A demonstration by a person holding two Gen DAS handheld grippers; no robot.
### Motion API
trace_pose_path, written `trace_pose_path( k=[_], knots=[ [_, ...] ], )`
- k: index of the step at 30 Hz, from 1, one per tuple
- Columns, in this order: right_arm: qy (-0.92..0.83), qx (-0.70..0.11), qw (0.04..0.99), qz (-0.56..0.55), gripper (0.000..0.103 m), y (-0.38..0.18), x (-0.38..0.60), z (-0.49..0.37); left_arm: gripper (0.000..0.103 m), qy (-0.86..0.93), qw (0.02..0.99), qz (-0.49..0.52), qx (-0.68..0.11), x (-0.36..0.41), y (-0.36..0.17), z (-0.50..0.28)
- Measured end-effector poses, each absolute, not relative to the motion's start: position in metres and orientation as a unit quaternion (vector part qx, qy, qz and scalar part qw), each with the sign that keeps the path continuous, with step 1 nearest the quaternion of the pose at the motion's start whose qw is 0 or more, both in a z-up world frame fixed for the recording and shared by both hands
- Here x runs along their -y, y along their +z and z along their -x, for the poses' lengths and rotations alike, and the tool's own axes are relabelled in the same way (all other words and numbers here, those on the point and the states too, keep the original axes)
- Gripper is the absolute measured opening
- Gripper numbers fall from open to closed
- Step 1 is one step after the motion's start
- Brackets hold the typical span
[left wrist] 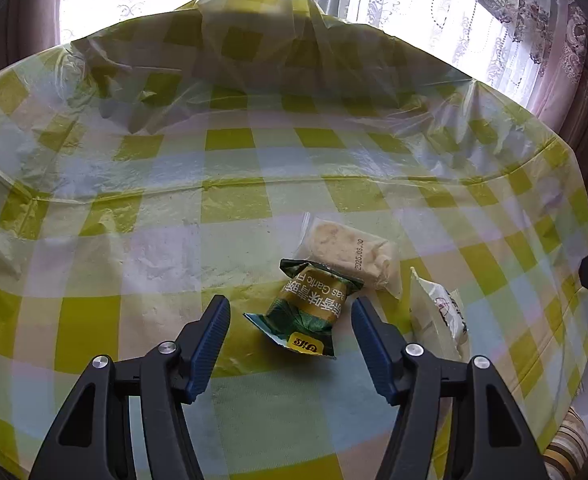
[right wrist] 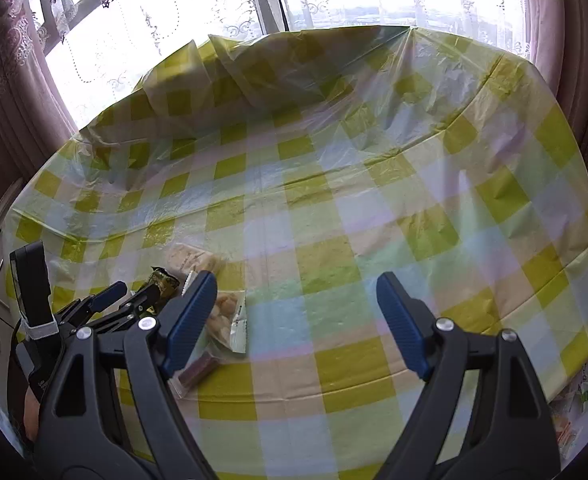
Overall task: Organize snacks
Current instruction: 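Grasp the green garlic packet with the left gripper while the right gripper grasps the clear puff bag, then lift both packets and carry them over the white box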
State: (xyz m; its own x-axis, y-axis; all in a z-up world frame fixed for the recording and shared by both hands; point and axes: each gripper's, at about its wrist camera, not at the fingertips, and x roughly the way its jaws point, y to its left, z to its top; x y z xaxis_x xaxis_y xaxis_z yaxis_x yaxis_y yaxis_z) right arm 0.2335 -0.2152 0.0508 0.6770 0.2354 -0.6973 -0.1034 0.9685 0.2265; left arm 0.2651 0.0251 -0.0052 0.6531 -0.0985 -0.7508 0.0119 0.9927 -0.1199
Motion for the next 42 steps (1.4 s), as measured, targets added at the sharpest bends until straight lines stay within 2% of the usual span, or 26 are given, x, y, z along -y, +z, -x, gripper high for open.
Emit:
trace_pose_path(
  k=[4,8,20,28,31,33,34,42],
  knots=[
    [0.117,-0.41,0.901,-0.079,0.084,0.034,0.194,-0.239,0.062,-0.043,0.905,0.02,-0.422,-0.014,-0.015,-0.269],
    [0.136,-0.431,0.89,-0.062,0.084,0.017,0.17,-0.243,0.049,-0.051,0.908,0.006,-0.415,-0.011,-0.015,-0.27],
    [0.15,-0.463,0.872,-0.05,0.084,-0.012,0.136,-0.261,0.041,-0.01,0.913,0.071,-0.401,-0.045,-0.014,-0.255],
    [0.147,-0.469,0.87,-0.037,0.084,-0.022,0.119,-0.273,0.041,-0.004,0.915,0.092,-0.393,-0.051,-0.013,-0.253],
    [0.142,-0.465,0.874,-0.024,0.074,-0.023,0.116,-0.274,0.04,-0.001,0.914,0.096,-0.395,-0.052,-0.014,-0.252],
    [0.136,-0.461,0.877,-0.014,0.054,-0.023,0.117,-0.274,0.04,-0.001,0.913,0.098,-0.395,-0.052,-0.014,-0.251],
    [0.136,-0.459,0.878,-0.014,0.049,-0.023,0.118,-0.274,0.04,-0.001,0.914,0.098,-0.394,-0.052,-0.014,-0.251],
    [0.135,-0.446,0.885,-0.014,0.044,-0.022,0.124,-0.27,0.039,-0.005,0.917,0.097,-0.388,-0.047,-0.011,-0.248]
  ],
)
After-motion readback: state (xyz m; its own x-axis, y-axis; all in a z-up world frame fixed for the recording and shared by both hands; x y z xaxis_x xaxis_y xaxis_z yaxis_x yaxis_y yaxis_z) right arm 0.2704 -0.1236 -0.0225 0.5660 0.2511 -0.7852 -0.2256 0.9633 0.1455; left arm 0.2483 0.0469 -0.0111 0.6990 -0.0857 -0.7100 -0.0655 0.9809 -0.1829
